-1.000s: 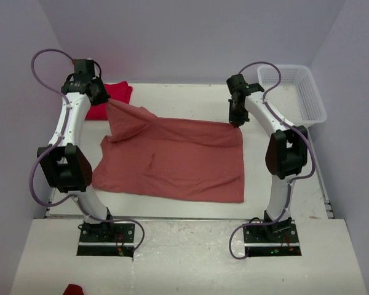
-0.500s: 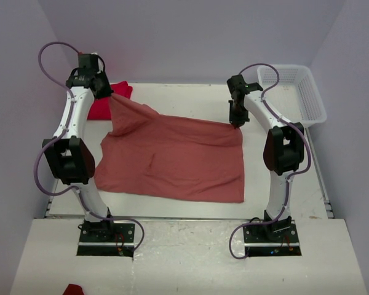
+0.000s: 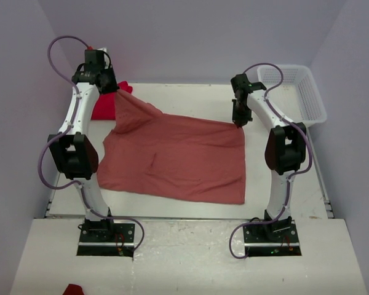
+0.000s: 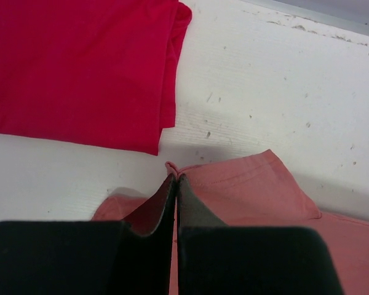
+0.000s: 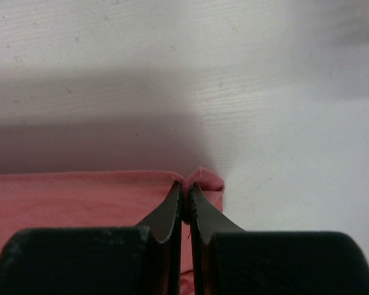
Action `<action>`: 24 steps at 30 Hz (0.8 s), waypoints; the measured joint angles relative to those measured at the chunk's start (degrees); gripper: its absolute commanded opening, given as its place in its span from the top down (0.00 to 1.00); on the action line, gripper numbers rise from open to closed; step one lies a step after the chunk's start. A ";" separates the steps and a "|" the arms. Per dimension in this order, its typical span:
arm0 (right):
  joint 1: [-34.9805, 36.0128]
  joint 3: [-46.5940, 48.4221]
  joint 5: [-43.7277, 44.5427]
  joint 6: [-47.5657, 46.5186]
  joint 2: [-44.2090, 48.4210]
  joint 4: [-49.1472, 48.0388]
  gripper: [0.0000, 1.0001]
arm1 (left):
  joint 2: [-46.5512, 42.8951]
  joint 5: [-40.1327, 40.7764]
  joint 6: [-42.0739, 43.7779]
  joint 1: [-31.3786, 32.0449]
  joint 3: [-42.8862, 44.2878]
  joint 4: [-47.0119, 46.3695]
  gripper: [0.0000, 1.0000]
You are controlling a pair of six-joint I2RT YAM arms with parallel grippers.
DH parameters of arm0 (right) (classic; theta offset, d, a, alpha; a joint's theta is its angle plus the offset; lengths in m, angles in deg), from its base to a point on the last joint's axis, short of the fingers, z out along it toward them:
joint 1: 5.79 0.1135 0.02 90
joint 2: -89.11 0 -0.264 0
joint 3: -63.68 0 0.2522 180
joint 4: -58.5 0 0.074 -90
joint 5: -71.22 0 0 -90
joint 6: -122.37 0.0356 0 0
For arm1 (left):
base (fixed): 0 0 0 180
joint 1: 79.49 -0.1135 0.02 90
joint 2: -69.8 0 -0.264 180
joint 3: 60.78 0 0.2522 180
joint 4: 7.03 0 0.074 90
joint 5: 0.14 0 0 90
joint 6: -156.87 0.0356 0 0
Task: Fold and stack the t-shirts
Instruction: Fold the other side of the tshirt into a rectangle
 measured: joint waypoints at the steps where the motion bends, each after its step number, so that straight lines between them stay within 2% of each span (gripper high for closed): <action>1: -0.09 0.00 -0.02 -0.02 0.00 -0.04 1.00 | 0.07 0.04 0.04 0.02 0.00 0.02 1.00; 10: -0.17 3.04 -0.15 -0.87 -2.05 -0.42 1.00 | 0.09 2.99 0.13 0.02 0.00 0.66 1.00; 24: -0.17 8.92 -1.03 -1.70 -6.40 0.31 1.00 | 0.09 3.04 0.13 1.60 0.00 0.90 1.00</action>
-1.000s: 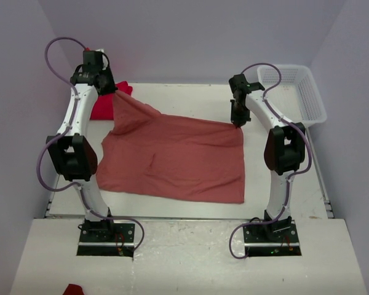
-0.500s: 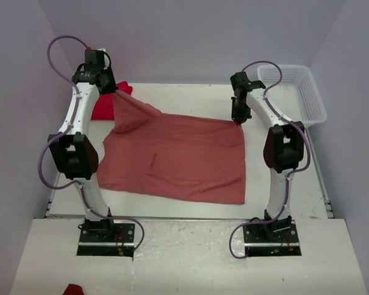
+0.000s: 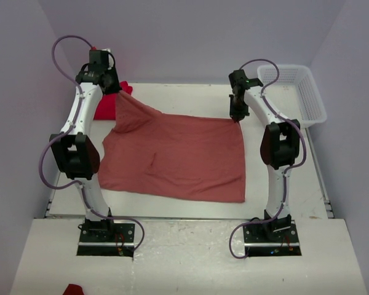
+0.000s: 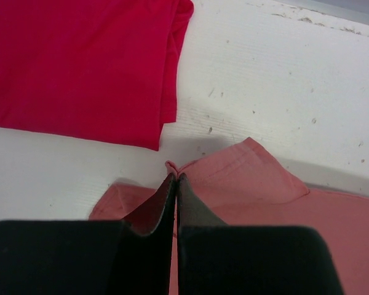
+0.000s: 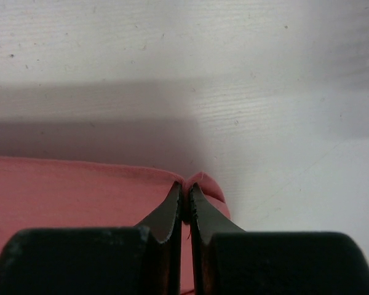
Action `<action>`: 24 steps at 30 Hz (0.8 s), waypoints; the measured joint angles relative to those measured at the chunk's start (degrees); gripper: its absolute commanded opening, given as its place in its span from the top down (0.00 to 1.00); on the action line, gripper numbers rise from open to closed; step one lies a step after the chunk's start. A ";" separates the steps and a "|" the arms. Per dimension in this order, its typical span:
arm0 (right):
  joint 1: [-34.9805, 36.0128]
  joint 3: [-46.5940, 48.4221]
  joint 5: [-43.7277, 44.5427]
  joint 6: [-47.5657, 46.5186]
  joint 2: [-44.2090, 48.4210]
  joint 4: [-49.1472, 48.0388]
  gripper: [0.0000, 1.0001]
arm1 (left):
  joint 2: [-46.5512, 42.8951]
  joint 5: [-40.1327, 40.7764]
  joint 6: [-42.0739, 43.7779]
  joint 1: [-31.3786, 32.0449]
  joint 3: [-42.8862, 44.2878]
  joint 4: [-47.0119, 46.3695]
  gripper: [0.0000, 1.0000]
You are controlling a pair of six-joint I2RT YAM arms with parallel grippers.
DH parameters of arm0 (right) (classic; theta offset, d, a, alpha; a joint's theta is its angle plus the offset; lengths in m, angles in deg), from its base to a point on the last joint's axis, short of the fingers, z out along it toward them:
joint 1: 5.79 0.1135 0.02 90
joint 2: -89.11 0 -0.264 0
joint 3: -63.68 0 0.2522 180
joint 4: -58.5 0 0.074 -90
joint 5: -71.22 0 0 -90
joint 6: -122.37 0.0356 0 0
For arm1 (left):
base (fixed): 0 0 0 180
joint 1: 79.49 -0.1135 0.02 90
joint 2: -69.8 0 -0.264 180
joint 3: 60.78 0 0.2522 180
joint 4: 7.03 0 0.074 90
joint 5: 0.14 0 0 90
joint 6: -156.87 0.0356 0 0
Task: Fold and stack the t-shirts
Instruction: Fold the other side of the tshirt into a rectangle
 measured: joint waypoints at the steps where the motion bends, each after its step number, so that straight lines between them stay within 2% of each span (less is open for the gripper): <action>1: 0.00 -0.24 -0.02 0.04 0.00 -0.02 1.00 | 0.00 -0.02 0.00 0.26 0.00 0.00 1.00; 6: 0.00 -5.49 -0.63 0.57 2.14 -0.48 1.00 | -2.23 1.36 -0.35 1.40 -3.28 0.04 1.00; 24: 2.82 -26.64 -3.02 2.97 19.87 -2.14 1.00 | -22.56 12.48 -6.40 2.10 -24.13 6.34 1.00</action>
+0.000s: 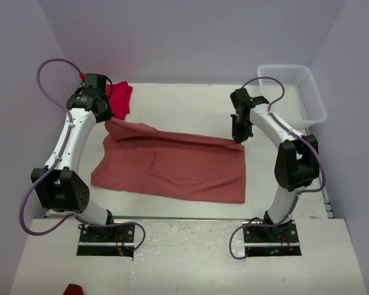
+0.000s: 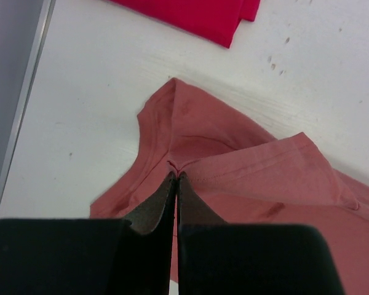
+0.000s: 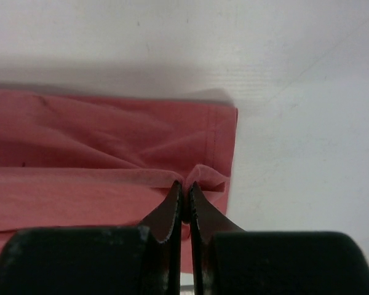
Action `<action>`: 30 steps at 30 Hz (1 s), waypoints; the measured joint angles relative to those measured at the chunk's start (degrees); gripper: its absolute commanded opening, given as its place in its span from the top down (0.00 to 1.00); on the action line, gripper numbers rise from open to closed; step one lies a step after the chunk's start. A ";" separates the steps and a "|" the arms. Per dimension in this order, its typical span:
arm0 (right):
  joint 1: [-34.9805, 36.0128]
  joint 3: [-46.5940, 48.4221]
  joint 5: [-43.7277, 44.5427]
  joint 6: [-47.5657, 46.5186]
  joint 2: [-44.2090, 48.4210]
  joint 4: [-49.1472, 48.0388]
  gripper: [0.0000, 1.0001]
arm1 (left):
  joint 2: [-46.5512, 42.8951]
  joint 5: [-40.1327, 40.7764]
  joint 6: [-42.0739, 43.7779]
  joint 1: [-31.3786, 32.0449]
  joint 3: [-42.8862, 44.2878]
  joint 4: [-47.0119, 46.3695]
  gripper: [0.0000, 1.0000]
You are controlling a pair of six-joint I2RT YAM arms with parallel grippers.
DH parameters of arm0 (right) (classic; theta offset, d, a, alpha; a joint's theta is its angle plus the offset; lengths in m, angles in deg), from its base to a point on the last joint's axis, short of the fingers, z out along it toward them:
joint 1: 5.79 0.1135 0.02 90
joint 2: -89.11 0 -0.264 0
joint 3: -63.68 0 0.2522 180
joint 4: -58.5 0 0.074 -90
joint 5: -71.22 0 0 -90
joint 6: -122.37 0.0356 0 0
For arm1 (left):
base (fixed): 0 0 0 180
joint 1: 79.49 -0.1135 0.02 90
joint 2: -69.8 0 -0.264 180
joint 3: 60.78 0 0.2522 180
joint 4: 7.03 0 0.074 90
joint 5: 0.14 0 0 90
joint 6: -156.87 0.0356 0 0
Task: Fold and stack the t-shirts
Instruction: Fold the other side of the tshirt into a rectangle
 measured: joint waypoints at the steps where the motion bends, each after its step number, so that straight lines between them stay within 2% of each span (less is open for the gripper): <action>1: 0.50 -1.44 0.00 0.15 0.74 -0.17 1.00 | -0.70 0.26 -0.02 0.00 -1.01 0.44 1.00; 10: 3.69 -10.93 -0.02 1.86 5.90 -0.57 1.00 | -7.10 1.75 -0.87 0.00 -10.32 2.23 1.00; 30: 6.23 -20.09 0.00 4.39 12.00 -1.31 1.00 | -14.75 4.04 -2.43 0.00 -15.23 6.14 1.00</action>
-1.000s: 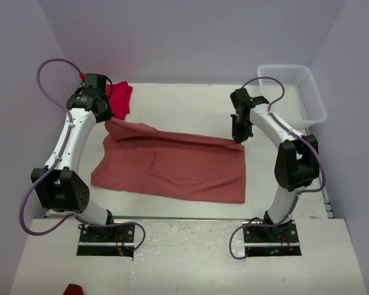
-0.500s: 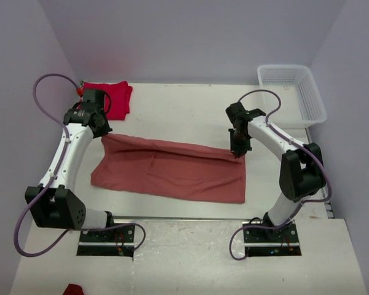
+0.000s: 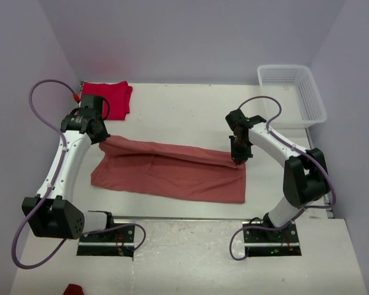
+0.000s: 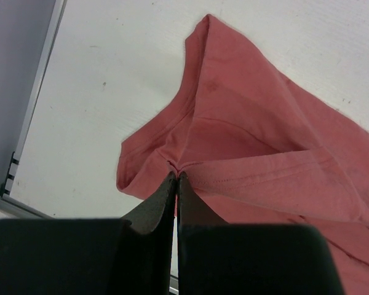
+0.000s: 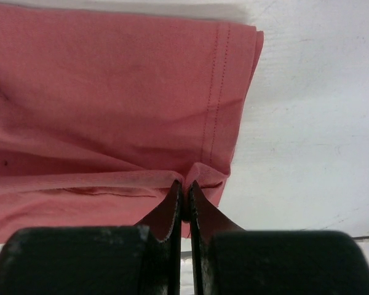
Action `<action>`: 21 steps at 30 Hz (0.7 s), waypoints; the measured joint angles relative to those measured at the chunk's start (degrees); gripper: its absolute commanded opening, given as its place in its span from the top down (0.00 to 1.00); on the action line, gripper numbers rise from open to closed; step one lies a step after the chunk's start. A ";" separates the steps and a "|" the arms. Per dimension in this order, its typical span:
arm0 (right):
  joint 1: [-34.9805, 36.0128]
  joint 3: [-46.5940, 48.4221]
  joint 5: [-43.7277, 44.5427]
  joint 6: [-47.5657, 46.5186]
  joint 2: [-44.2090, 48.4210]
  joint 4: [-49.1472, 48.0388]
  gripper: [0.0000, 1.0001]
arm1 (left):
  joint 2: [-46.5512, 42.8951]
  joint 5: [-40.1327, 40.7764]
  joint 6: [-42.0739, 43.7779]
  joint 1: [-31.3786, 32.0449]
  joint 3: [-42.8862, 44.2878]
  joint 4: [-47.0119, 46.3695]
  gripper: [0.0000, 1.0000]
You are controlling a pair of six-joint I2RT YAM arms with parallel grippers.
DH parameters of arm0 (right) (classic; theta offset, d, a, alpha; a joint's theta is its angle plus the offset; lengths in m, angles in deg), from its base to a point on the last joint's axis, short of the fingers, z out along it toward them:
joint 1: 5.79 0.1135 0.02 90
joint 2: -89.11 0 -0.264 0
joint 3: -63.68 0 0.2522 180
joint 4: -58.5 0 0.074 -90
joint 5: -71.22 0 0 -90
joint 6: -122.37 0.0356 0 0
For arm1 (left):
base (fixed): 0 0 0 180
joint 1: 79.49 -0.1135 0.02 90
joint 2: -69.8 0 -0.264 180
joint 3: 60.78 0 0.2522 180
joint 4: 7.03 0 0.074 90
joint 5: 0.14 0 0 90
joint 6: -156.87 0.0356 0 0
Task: Fold and stack the t-shirts
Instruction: Fold the other side of the tshirt into a rectangle
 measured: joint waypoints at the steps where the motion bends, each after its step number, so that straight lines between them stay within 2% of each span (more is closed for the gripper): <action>1: 0.09 -0.26 0.00 0.07 0.02 -0.02 1.00 | -0.09 0.00 -0.07 0.00 -0.26 -0.02 1.00; 7: 0.48 -1.29 0.02 0.48 0.09 -0.09 0.98 | -0.11 0.07 -0.46 0.00 -2.49 0.92 1.00; 9: 0.50 -1.88 0.00 0.66 0.37 -0.48 0.88 | -0.20 0.13 -0.90 0.00 -2.80 1.31 1.00; 10: 0.50 -2.40 -0.02 0.90 0.76 -0.70 0.79 | -0.39 0.26 -1.46 0.00 -2.95 1.38 1.00; 12: 0.63 -3.76 -0.07 1.38 2.10 -0.98 0.75 | -1.92 0.68 -2.80 0.02 -3.85 1.40 1.00; 16: 2.23 -6.78 -0.02 2.97 9.03 -0.76 0.53 | -10.64 0.96 -5.64 0.22 -7.74 1.22 1.00; 18: 3.61 -7.19 -0.17 3.41 13.92 -0.44 0.46 | -15.76 1.51 -7.50 0.37 -8.24 1.31 0.94; 21: 4.39 -5.73 0.02 3.58 16.87 0.57 0.35 | -19.96 2.69 -9.53 0.37 -8.22 1.14 0.77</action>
